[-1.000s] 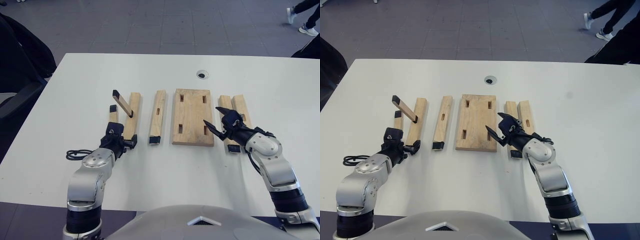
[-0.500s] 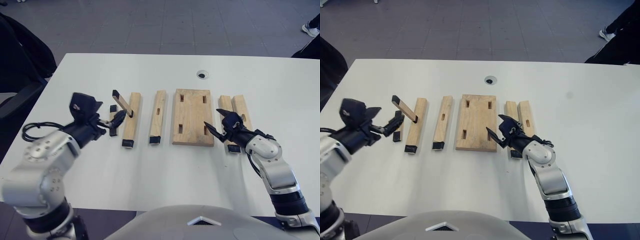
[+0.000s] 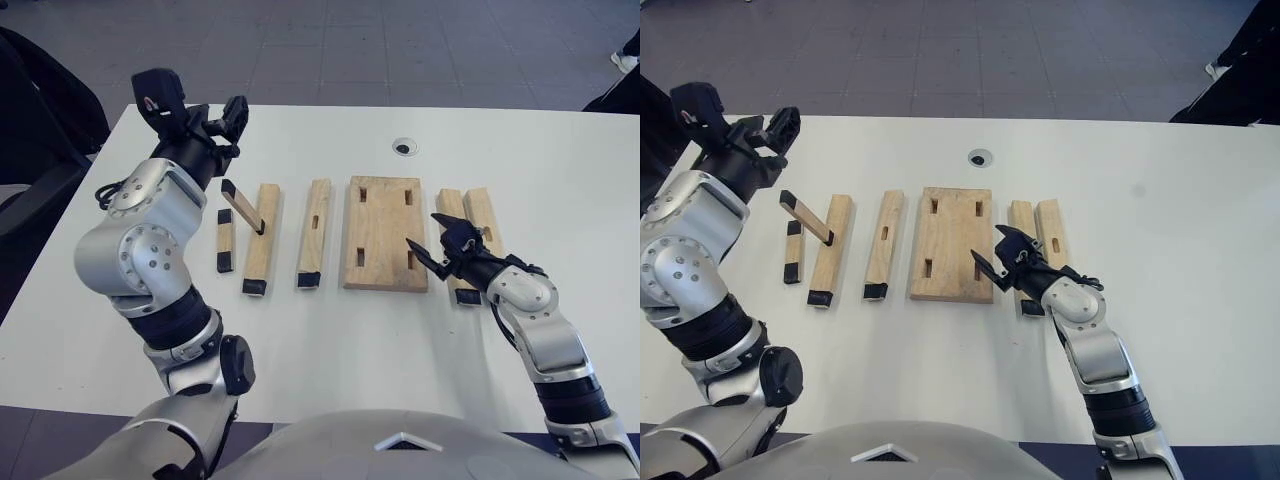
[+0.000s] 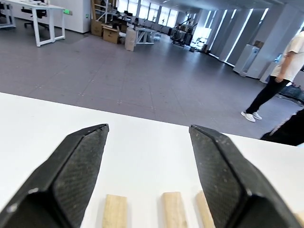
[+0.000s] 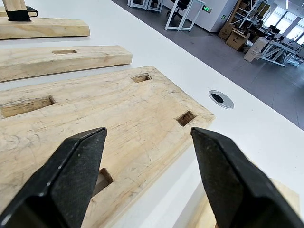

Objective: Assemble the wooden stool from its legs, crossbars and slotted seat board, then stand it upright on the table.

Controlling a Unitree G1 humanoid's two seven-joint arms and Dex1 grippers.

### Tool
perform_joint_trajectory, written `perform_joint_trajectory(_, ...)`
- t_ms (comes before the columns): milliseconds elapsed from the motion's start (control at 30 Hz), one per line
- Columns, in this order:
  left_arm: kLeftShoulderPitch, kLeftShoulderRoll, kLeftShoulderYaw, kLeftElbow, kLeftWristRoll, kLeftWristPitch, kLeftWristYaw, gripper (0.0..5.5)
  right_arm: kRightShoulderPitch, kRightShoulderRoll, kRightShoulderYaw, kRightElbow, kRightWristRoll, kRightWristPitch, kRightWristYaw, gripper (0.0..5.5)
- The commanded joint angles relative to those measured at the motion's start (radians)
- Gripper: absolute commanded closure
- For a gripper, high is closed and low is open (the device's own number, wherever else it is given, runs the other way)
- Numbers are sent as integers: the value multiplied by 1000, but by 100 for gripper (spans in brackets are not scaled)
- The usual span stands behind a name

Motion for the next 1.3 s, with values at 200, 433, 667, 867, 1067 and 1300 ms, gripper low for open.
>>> perform_joint_trajectory(200, 43, -24, -91, 67, 77, -141, 37, 234, 1, 12, 7, -12, -12, 6, -11, 223)
perform_joint_trajectory(433, 101, -20, -106, 126, 110, -272, 40, 234, 4, 8, 8, -16, -13, 10, -4, 223)
perform_joint_trajectory(667, 84, -29, -105, 124, 98, -355, 34, 234, 13, 8, 11, -16, -15, 7, -1, 223)
perform_joint_trajectory(867, 106, 2, -98, 165, 99, -389, 5, 234, 10, 8, 12, -15, -16, 6, 0, 223)
perform_joint_trajectory(1067, 32, 42, -119, 96, 155, -599, -10, 234, 6, 10, 15, -10, -20, 3, 1, 223)
perform_joint_trajectory(1300, -12, 55, -110, 101, 149, -706, -4, 234, 5, 11, 17, -10, -24, 0, 3, 223)
